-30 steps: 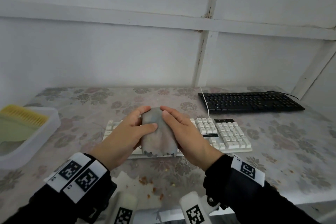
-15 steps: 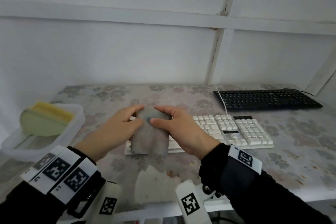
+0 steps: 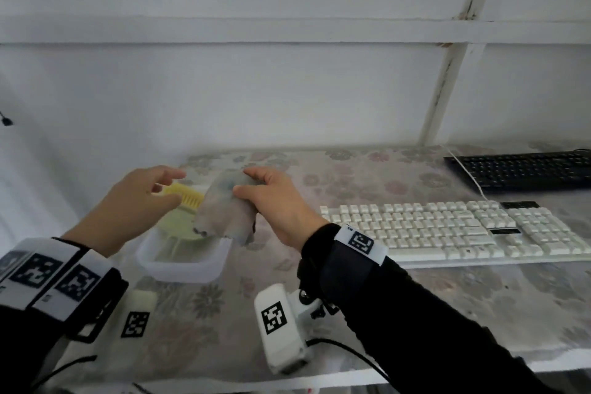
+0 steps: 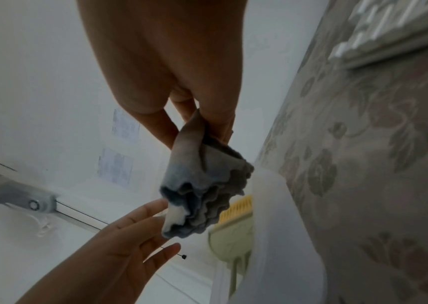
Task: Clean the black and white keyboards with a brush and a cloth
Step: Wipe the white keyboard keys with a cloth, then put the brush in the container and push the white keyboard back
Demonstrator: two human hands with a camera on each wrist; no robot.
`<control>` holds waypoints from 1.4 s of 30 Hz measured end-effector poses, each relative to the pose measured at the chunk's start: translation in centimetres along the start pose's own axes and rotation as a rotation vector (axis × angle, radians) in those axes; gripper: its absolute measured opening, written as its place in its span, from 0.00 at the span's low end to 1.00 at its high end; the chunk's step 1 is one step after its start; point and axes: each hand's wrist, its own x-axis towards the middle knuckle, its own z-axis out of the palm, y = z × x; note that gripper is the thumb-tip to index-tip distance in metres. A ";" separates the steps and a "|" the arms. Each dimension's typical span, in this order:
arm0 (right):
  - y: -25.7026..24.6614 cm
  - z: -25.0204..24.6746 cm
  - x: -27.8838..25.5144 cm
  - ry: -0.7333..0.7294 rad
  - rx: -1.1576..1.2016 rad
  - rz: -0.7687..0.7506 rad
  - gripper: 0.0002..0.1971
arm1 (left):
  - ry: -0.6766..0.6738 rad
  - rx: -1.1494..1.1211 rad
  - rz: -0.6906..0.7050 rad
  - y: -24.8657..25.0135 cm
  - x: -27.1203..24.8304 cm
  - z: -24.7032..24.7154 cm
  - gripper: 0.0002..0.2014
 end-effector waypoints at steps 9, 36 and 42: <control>2.3 5.4 3.1 0.054 -0.215 0.017 0.16 | -0.161 -0.052 -0.102 -6.6 3.3 0.2 0.20; 3.2 8.1 4.6 -0.151 -1.404 -0.085 0.09 | 0.107 -0.305 0.066 -4.2 4.1 -4.3 0.19; 4.0 6.5 3.8 -0.199 -1.613 -0.033 0.23 | 0.060 -0.403 0.058 -6.2 5.2 -2.9 0.17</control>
